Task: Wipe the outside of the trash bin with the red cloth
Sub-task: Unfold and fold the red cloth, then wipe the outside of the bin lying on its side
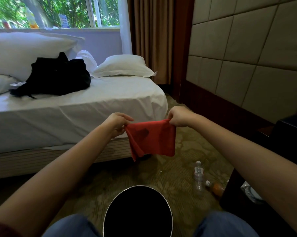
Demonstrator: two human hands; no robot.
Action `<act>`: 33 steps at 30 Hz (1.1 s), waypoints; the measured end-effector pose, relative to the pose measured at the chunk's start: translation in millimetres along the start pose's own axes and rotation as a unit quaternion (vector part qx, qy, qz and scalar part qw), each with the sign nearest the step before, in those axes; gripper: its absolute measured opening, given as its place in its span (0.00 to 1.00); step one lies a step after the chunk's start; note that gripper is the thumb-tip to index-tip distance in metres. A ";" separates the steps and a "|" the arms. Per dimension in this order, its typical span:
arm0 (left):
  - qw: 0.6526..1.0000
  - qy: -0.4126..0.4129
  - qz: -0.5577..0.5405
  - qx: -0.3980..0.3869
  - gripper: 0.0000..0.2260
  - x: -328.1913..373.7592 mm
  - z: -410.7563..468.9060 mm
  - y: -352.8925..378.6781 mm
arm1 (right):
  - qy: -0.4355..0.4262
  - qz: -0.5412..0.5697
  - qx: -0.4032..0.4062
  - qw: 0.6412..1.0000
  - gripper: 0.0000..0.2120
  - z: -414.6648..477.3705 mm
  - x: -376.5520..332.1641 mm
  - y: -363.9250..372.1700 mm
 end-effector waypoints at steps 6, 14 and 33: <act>0.962 0.113 0.231 -0.092 0.11 15.4 -8.4 19.4 | 0.022 0.014 0.002 1.000 0.14 7.2 7.8 1.6; 0.911 0.198 0.351 -0.085 0.17 14.5 -2.7 30.8 | 0.080 0.350 -0.052 0.932 0.09 -0.7 27.6 20.3; 0.865 0.116 0.484 -0.055 0.16 -52.5 -9.5 74.4 | 0.159 0.455 0.058 0.874 0.08 8.9 70.7 58.8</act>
Point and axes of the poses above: each hand's wrist, its own z-axis towards the middle knuckle, its own y-axis out of the palm, x = y × z, the point moved 5 cm from there along z, towards the middle knuckle, and after that the axes turned 5 degrees about y, right-handed, at the moved point
